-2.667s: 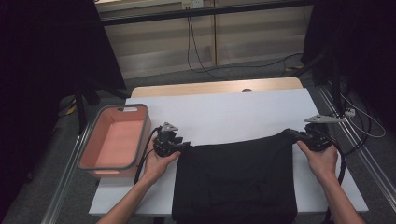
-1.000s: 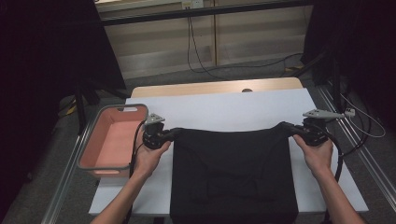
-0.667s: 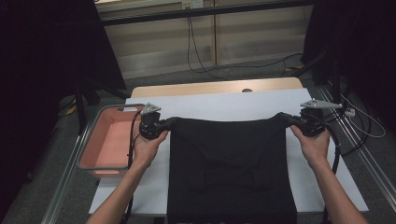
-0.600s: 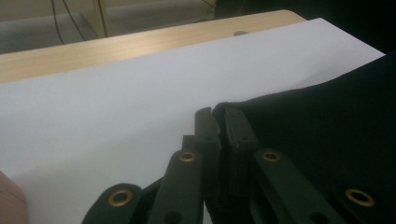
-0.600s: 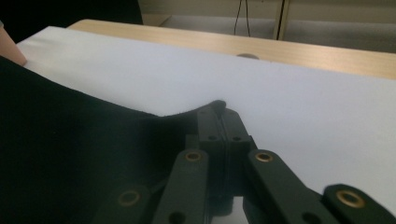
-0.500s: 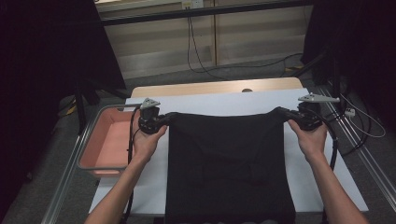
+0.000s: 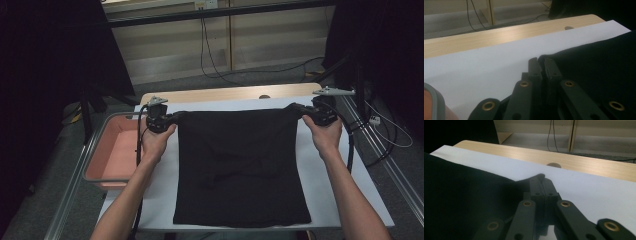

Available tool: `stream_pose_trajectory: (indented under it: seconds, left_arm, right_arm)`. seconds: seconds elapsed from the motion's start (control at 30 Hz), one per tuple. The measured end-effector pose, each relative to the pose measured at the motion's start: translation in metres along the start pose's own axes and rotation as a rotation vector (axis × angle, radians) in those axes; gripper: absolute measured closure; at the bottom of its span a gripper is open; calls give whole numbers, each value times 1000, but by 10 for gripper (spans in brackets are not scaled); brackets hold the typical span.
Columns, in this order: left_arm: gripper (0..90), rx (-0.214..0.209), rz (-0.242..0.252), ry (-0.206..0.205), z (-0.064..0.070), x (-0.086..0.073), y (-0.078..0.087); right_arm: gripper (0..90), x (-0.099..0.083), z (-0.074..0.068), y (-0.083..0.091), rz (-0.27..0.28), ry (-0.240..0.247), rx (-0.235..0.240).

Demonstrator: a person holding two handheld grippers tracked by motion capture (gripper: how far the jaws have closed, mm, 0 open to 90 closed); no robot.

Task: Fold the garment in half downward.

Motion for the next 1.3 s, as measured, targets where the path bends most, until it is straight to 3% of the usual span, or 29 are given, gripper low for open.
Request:
stream_pose_trajectory:
  seconds: [0.27, 0.5, 0.77, 0.87, 0.9, 0.97, 1.07, 1.2, 1.3]
  left_arm:
    - [853, 16, 4, 9, -6, 12, -9]
    - [853, 26, -5, 23, -10, 14, -20]
    - [851, 32, -28, 29, -14, 8, -27]
    - [836, 39, -57, 36, -14, 3, -33]
    - [787, 42, -58, 44, -15, 3, -34]
    - [572, 70, -57, 78, -18, 1, -35]
    - [461, 77, -76, 58, -17, -4, -33]
    - [396, 68, -88, 19, -10, -12, -26]
    - [374, 34, -81, -2, 1, -20, -18]
  right_arm:
    - [894, 16, 2, -12, 6, 6, -12]
    - [894, 21, 7, -23, 5, -11, -18]
    - [890, 14, 11, -37, -16, -24, -25]
    - [868, 11, 11, -41, -25, -28, -30]
    - [825, 9, 11, -43, -39, -22, -40]
    - [684, 7, 14, -44, -48, -27, -81]
    - [596, 4, 16, -41, -54, -31, -72]
    - [563, -5, 4, -33, -70, -4, -24]
    - [571, -15, -10, -26, -92, 30, 16]
Point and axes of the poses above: each handheld gripper's, and its own axes: y roughly backward along the jaws, x roughly out of its top, z roughly to its right, the point moved 6 cm from there along -y, roughly forward along the jaws, and after that the axes turned 2 degrees about z, right-handed, at the moved point
